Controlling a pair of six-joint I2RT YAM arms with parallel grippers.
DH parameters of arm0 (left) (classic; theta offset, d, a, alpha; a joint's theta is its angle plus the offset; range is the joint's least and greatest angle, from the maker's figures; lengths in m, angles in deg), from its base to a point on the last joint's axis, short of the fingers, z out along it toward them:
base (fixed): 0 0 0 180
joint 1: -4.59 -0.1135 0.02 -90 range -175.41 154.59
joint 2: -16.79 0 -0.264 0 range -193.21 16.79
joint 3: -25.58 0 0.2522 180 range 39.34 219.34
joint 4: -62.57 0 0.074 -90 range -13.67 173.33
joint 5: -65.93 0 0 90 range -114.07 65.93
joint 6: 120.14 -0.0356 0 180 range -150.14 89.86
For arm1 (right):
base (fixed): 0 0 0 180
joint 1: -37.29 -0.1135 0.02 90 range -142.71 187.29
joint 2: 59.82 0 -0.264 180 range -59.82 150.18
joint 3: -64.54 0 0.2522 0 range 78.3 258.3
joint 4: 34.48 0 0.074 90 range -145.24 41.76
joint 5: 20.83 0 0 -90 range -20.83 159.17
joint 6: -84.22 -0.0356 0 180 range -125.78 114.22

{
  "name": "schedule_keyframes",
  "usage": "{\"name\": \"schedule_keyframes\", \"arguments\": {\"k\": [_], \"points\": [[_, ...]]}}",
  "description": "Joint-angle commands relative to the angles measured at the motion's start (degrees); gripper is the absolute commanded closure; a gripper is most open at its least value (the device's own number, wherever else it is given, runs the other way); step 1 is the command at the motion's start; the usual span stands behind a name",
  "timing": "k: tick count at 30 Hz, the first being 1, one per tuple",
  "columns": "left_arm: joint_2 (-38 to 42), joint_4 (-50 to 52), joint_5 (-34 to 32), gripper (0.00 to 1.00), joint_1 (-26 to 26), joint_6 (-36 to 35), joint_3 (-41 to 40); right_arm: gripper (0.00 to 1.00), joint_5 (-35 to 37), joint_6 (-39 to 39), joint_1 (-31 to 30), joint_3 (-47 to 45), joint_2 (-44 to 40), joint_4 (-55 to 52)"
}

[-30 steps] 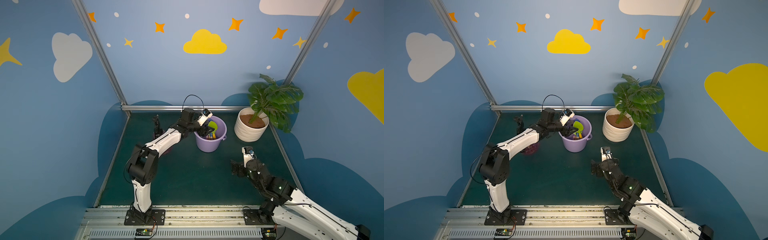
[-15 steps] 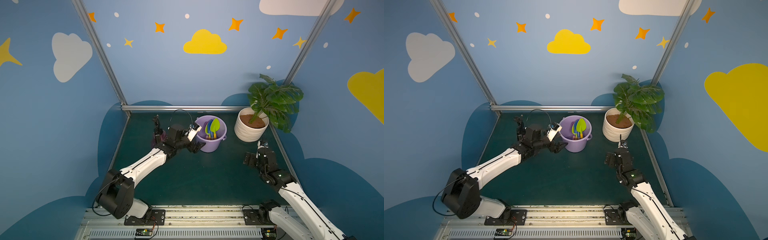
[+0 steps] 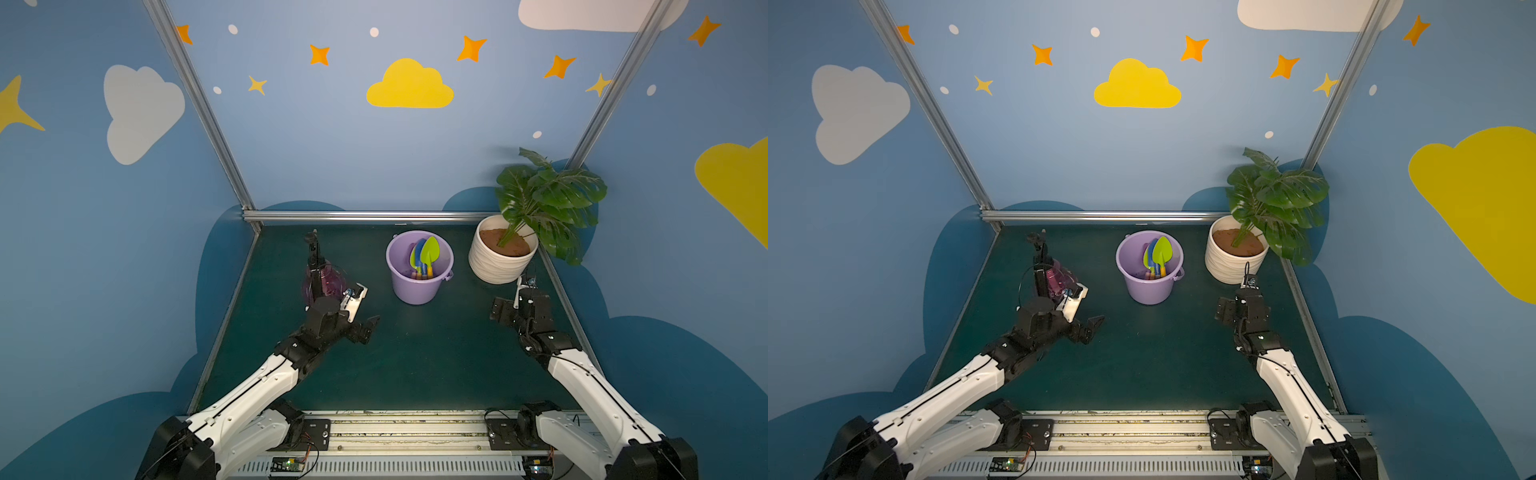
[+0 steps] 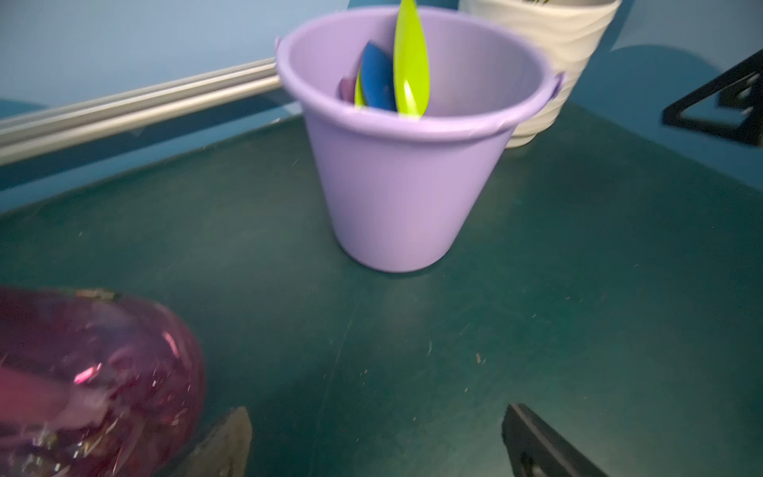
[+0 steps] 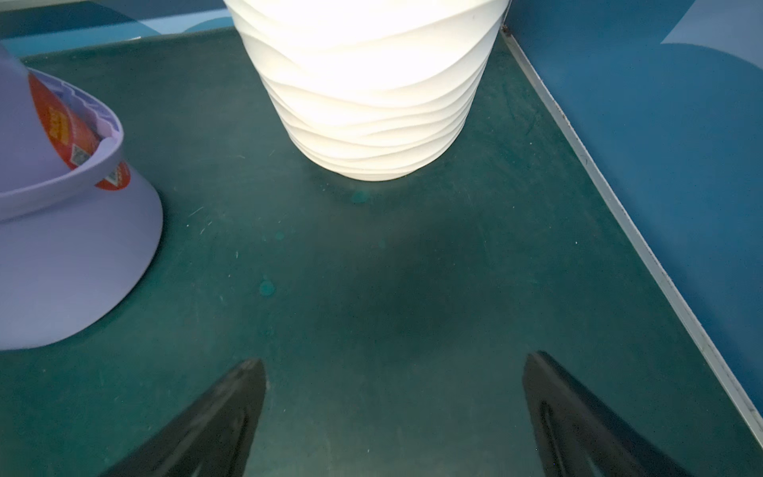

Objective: Organize the gardening tools
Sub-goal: Reset both arms

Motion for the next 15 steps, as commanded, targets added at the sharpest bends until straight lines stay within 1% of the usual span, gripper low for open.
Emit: {"name": "schedule_keyframes", "arguments": {"k": [1,4,8,9,12,15], "points": [[2.7,1.4,-7.9,0.00,-1.6,2.5,-2.2,0.02,0.5,1.8,1.4,-0.7,2.9,6.9],[6.6,1.2,-11.0,0.00,-3.6,3.1,-4.2,0.02,0.0,2.9,3.2,-0.6,7.2,10.2],[10.5,0.7,-9.7,0.00,-5.1,3.2,-6.1,0.02,-1.0,4.6,5.5,0.6,12.8,13.3],[10.9,0.7,-9.8,0.00,-5.3,1.9,-6.3,0.02,-1.3,5.2,5.9,0.9,13.9,13.9],[10.7,1.2,-14.1,0.00,-5.4,-0.3,-5.9,0.02,-1.9,7.0,6.7,1.7,17.4,16.9],[8.9,-3.8,-14.4,0.00,-7.0,-3.3,-6.7,0.02,-1.9,8.8,7.2,2.7,21.1,19.4]]}}
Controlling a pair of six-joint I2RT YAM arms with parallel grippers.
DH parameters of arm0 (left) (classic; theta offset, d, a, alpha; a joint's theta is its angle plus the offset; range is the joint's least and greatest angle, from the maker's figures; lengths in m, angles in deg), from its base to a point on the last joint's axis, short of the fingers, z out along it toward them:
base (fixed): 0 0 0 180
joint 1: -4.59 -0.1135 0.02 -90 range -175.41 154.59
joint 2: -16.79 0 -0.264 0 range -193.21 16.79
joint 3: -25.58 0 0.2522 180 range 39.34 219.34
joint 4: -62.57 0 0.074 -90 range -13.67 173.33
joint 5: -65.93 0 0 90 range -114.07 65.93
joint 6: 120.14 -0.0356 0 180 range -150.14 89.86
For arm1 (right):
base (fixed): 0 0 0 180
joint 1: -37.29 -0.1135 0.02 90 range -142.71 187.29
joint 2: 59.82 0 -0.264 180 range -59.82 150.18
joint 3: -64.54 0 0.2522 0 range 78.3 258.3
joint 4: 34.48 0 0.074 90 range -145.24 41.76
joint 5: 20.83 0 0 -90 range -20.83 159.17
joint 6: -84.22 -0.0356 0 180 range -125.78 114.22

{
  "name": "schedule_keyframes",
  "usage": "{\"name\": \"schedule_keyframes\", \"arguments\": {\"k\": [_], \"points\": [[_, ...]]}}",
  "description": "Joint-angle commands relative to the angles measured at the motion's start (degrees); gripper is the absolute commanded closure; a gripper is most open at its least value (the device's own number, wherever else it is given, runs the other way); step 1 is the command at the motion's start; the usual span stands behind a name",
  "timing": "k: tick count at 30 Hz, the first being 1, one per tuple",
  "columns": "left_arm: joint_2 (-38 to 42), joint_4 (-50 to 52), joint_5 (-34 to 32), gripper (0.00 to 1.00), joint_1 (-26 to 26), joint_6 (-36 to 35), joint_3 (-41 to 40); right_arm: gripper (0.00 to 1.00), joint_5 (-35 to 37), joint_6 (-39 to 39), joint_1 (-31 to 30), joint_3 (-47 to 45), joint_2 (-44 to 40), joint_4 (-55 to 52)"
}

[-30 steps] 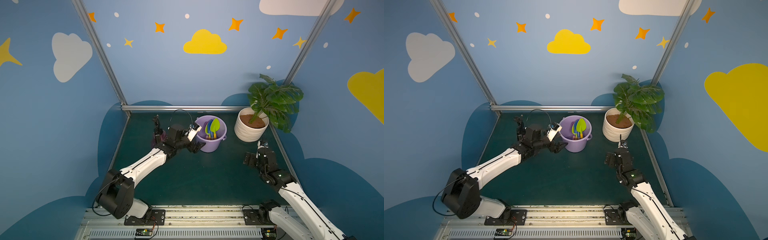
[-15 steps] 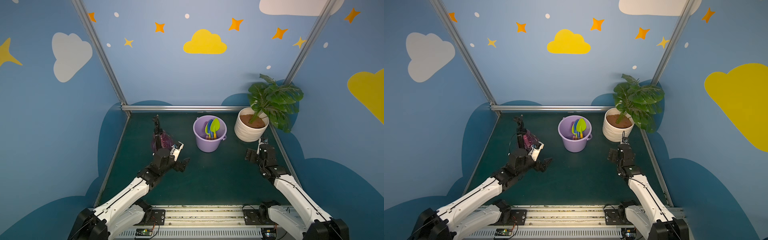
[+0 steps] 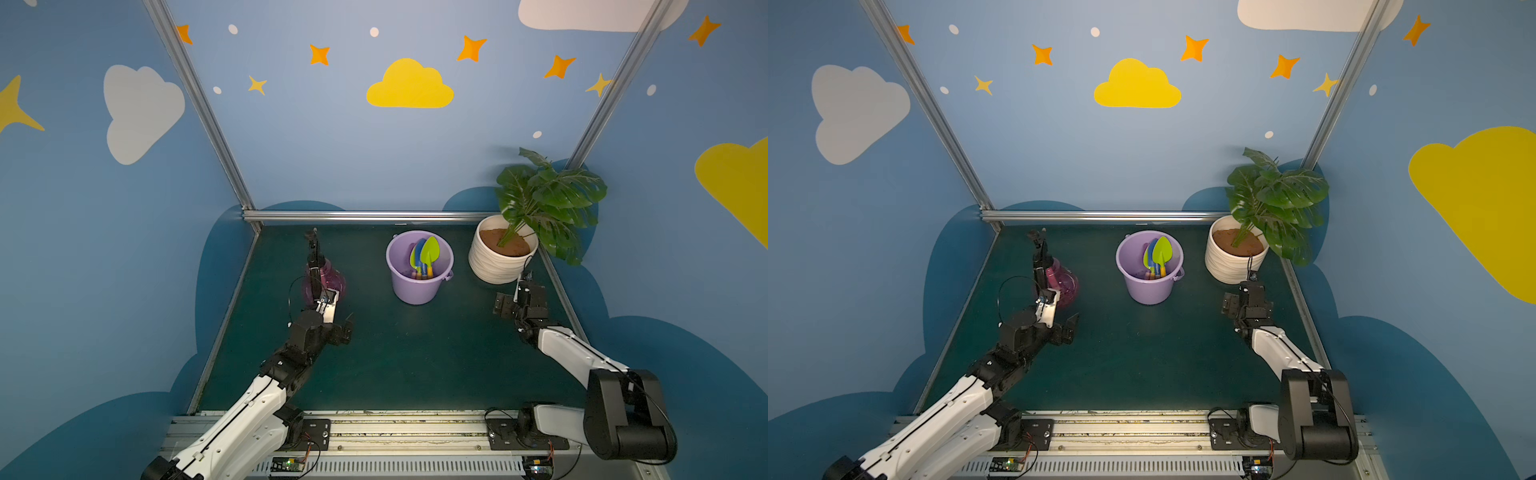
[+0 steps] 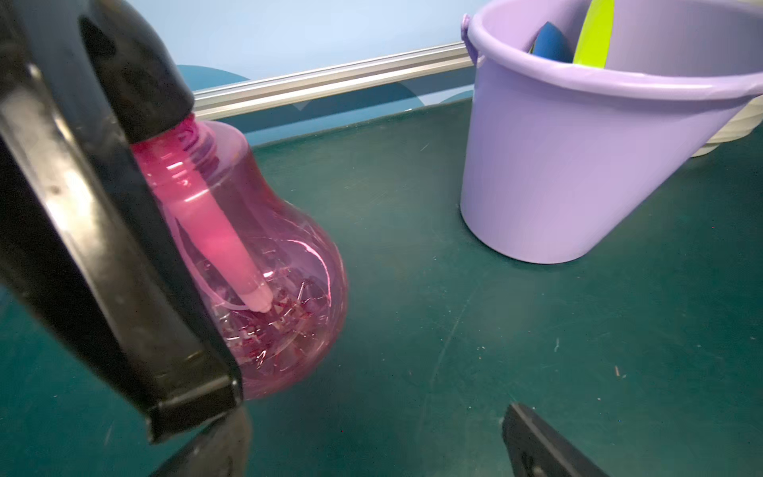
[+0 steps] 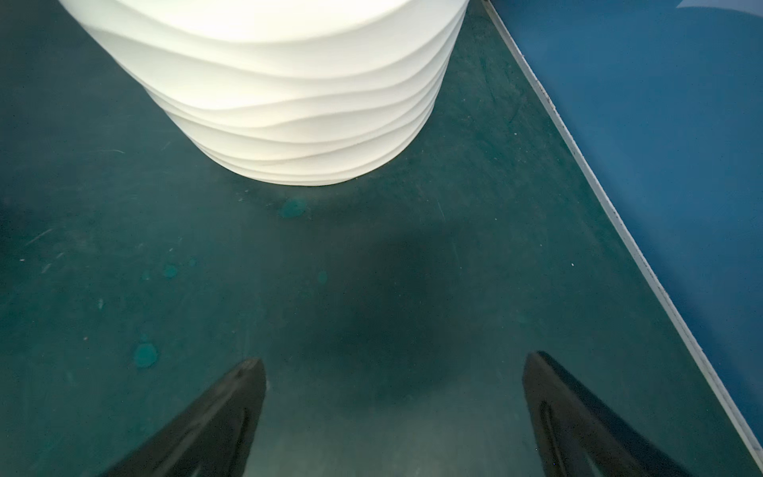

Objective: Organize the gardening tools
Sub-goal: Reset both arms

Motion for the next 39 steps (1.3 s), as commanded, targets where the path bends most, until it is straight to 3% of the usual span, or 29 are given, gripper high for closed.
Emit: {"name": "schedule_keyframes", "arguments": {"k": [1,9,14,21,25,30,34,39], "points": [[-1.9,-7.0,-2.1,0.00,-1.9,-4.2,-1.5,0.02,-0.6,2.9,0.4,2.4,3.1,5.8],[-10.3,-25.0,7.3,0.00,-11.5,-6.1,-7.2,0.02,-1.8,5.7,0.3,2.0,6.2,10.5],[-21.1,-37.0,9.5,0.00,-15.8,-6.8,-7.4,0.02,-3.5,6.7,0.2,1.1,6.0,12.6],[-31.4,-48.0,13.2,0.00,-17.3,-8.5,-6.0,0.02,-6.0,8.6,-0.2,0.0,5.9,15.8],[-38.8,-60.9,16.7,0.00,-17.4,-9.5,-8.7,0.02,-5.8,9.4,-0.7,-2.9,6.5,21.9],[-48.0,-75.5,15.7,0.00,-17.4,-9.5,-11.0,0.02,-5.3,9.5,-0.9,-3.4,7.9,24.0],[-48.3,-77.8,12.1,0.00,-17.4,-8.7,-12.3,0.02,-3.1,8.6,-0.9,-7.0,8.6,30.7],[-48.4,-78.1,16.9,0.00,-16.9,-10.9,-12.6,0.02,-2.1,8.0,-1.2,-7.9,8.9,32.2]]}}
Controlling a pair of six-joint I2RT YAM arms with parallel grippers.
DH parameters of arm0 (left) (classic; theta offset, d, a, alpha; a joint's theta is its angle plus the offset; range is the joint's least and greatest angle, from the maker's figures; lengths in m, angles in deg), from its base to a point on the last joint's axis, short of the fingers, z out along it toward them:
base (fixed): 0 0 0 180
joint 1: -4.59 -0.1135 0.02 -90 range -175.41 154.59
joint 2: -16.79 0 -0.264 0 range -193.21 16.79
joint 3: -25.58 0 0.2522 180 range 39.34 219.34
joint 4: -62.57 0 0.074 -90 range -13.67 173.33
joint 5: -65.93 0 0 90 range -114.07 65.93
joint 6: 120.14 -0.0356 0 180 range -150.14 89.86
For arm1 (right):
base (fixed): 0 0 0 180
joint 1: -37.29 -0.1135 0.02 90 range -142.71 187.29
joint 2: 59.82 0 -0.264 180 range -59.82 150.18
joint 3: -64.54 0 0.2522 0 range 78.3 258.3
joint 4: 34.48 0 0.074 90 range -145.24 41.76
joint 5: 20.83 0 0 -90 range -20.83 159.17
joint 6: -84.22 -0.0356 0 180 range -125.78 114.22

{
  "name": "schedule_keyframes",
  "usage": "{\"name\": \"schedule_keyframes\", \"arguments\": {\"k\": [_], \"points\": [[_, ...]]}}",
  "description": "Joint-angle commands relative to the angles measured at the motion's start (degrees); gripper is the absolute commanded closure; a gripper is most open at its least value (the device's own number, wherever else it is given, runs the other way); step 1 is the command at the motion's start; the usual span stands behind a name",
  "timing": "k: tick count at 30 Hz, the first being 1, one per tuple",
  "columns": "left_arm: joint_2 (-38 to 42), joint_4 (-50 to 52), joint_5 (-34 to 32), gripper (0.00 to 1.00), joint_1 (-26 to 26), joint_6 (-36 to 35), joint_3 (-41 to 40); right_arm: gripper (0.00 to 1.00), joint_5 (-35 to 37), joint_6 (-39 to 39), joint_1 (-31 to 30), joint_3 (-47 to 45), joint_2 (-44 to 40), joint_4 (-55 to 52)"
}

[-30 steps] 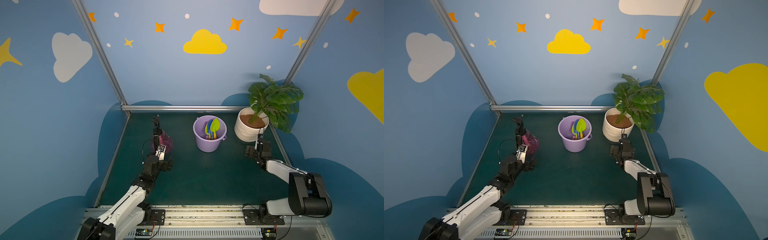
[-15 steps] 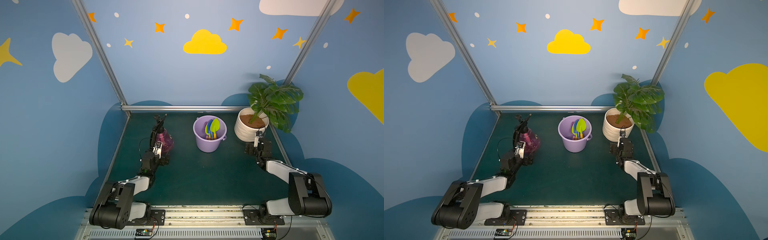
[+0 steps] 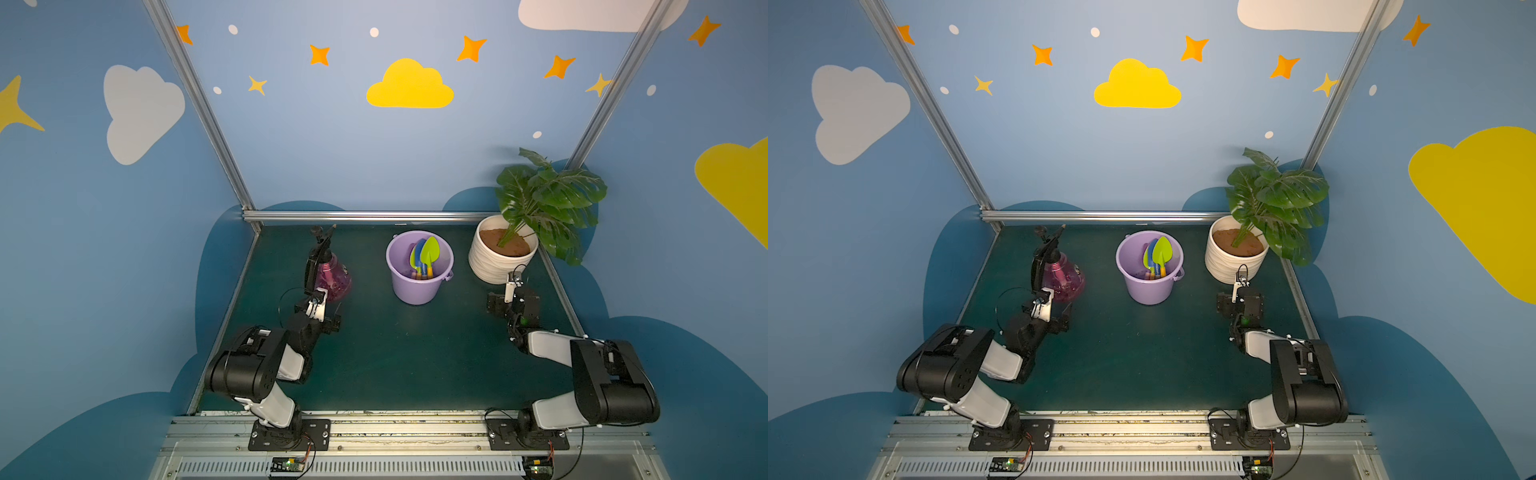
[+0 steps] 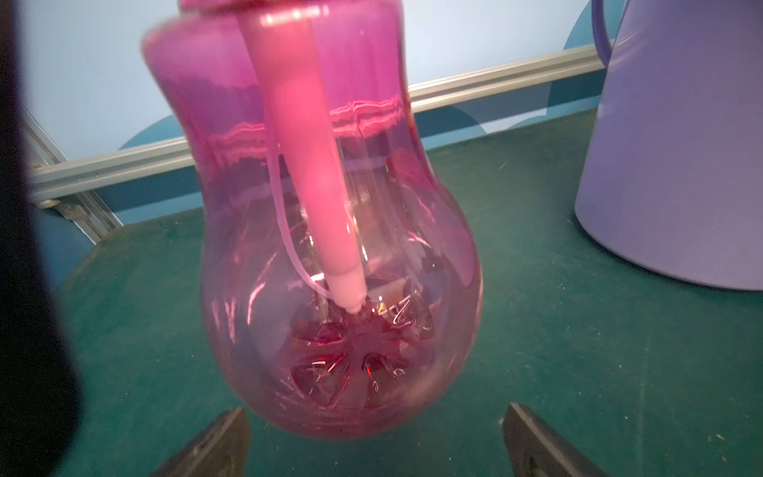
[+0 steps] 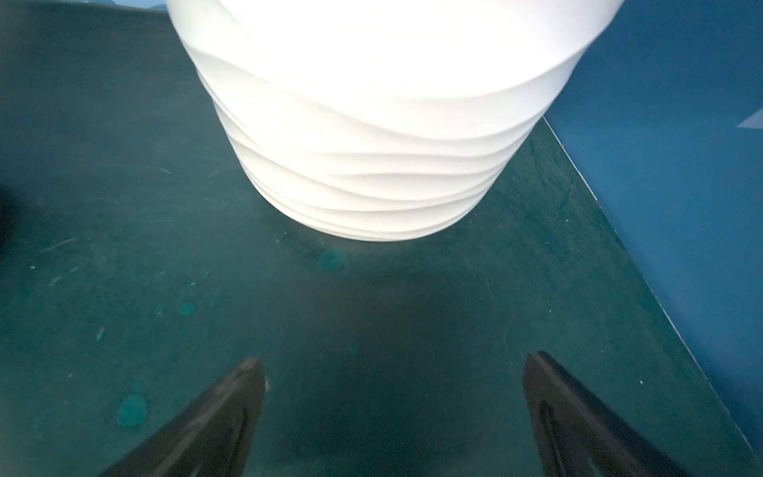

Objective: Organize the gardening tools
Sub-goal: Reset both arms

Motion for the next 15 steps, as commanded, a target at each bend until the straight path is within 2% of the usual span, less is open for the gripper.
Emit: {"name": "schedule_keyframes", "arguments": {"k": [1,5,15], "points": [[-0.5,-4.3,4.4,0.00,0.5,-2.5,-0.4,0.02,1.5,-0.4,-0.5,-0.1,0.2,4.2],[-0.5,-4.3,5.4,0.00,1.0,-3.3,-0.5,0.02,1.6,-0.5,-0.5,-0.1,0.3,4.2],[-0.6,-4.4,2.8,0.00,2.2,-3.9,-0.3,0.02,1.4,-0.5,-0.6,0.0,0.3,4.2]]}}
